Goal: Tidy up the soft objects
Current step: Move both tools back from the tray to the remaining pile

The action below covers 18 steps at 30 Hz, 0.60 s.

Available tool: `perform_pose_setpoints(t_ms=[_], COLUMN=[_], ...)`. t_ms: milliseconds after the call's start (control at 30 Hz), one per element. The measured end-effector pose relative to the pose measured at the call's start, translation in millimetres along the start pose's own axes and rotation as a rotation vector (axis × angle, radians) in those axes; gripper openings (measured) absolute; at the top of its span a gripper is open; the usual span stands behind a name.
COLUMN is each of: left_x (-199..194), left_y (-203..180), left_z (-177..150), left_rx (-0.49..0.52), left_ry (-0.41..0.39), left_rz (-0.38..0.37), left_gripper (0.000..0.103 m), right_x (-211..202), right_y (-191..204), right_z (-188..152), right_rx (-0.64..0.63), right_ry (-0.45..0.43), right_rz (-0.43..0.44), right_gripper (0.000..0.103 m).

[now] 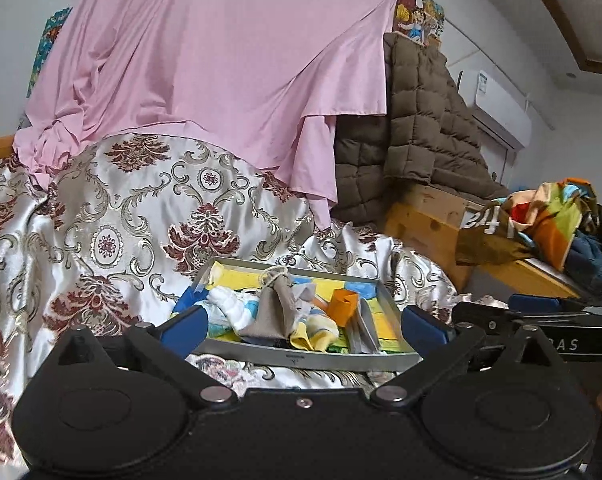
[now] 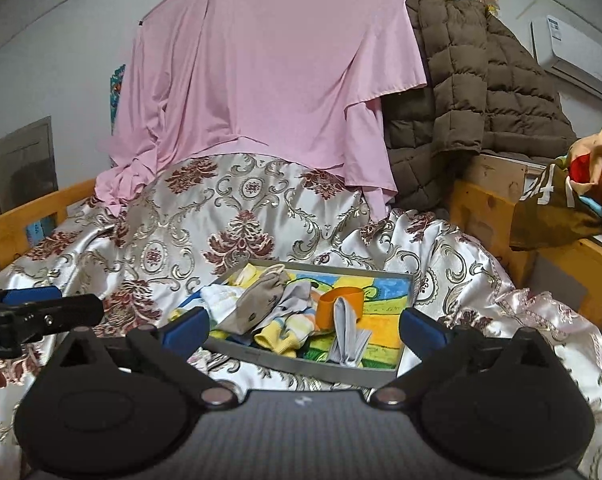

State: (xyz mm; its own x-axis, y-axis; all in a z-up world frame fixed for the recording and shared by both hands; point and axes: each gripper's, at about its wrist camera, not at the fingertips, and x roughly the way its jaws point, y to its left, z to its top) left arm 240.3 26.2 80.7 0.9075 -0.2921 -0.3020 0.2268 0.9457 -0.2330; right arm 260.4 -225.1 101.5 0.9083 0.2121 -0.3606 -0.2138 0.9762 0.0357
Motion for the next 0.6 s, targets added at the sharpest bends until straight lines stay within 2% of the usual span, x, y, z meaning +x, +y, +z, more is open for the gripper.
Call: perform_pose_setpoints(t_ms=[133,300,600], left_x=[-24,-53,-81], left_y=[-10,-25,-49], left_z=[-6,-20,-55], left_rx=[0.017,0.025,0.071], left_ry=[-0.015,-0.041,-0.006], left_rz=[0.013,0.075,0.099], left_gripper=[0.102,0.102,0.102], right_x=[-23,-53,-93], right_y=[0,-3,-11], right_z=[-5,-19,-64], right_rx=[0.015,0.043,0.113], right_ry=[-0.016,-0.032,-0.037], right_rz=[0.015,0.019,-0.043], right_gripper=[0.103,0.103,0.103])
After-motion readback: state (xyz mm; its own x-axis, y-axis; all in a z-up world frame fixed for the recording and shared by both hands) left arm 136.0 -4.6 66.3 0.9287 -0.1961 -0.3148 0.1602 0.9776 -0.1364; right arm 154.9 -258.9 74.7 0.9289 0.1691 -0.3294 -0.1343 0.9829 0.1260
